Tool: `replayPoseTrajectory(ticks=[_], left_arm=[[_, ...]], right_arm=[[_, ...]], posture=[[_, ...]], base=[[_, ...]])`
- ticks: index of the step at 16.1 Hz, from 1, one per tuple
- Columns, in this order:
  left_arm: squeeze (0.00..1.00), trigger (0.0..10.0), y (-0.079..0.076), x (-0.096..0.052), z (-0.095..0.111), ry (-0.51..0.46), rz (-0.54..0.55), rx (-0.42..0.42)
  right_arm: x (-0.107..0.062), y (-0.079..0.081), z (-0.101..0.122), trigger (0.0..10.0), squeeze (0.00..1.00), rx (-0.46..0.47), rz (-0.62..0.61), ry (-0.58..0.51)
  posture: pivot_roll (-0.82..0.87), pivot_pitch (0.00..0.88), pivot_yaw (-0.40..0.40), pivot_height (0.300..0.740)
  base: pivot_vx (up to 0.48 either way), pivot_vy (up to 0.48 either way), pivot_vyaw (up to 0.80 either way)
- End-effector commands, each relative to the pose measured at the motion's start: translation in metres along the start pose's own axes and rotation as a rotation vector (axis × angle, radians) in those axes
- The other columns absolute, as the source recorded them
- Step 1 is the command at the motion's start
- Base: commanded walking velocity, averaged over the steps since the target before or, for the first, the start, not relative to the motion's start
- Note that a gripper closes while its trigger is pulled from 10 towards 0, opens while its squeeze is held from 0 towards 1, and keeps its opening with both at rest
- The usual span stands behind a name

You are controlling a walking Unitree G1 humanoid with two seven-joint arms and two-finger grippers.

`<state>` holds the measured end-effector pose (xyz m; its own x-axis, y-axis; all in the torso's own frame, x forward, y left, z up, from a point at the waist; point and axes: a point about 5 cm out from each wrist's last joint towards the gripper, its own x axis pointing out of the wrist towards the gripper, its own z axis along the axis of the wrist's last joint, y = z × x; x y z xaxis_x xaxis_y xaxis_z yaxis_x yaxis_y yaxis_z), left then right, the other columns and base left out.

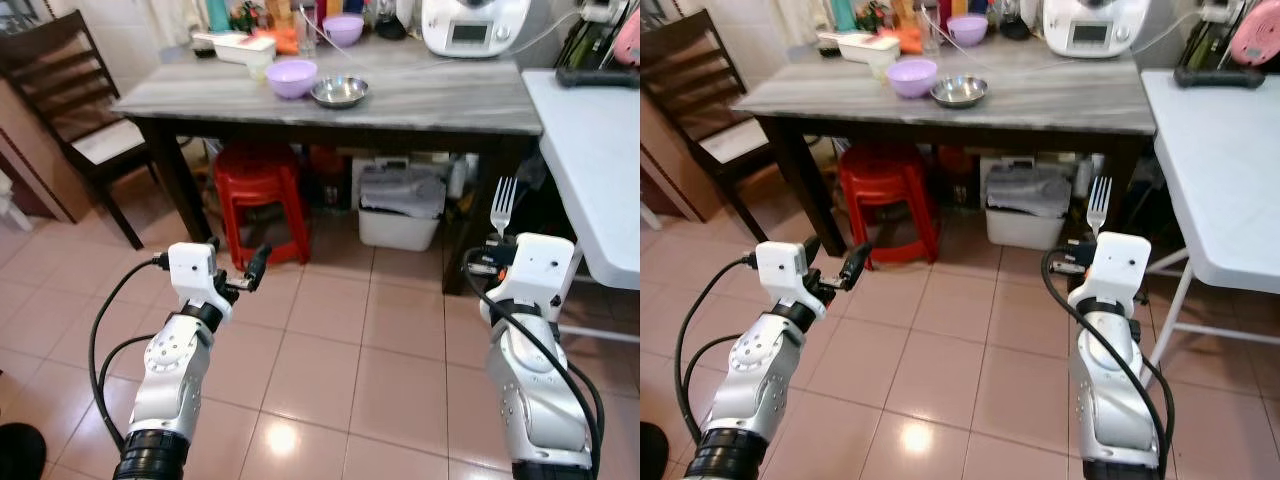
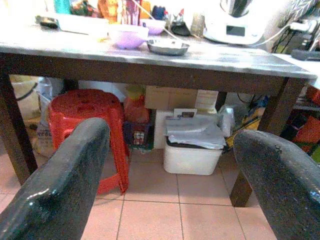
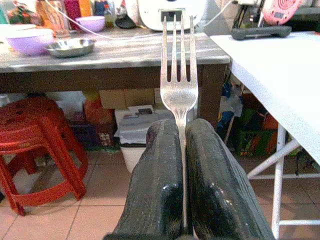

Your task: Setting the table

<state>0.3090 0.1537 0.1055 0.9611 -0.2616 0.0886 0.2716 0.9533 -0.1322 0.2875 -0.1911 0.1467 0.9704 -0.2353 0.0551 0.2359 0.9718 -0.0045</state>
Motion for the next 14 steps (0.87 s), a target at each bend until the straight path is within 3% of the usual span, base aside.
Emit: replayPoseTrajectory(ticks=[1, 14], left_arm=[[0.0, 10.0, 0.0046, -0.002, 0.0038, -0.011, 0.003, 0.007], [0.0, 10.0, -0.0039, 0.0024, 0.003, -0.008, -0.031, -0.012]], right_arm=[[0.0002, 0.0052, 0.0065, 10.0, 0.0, 0.008, 0.016, -0.028], [-0.0004, 0.0044, 0.0053, 10.0, 0.0, 0.0, 0.013, -0.026]], posture=[[-0.14, 0.057, 0.084, 0.74], [-0.15, 0.058, 0.089, 0.74]], base=[[0.371, 0.0, 0.0], [0.364, 0.0, 0.0]])
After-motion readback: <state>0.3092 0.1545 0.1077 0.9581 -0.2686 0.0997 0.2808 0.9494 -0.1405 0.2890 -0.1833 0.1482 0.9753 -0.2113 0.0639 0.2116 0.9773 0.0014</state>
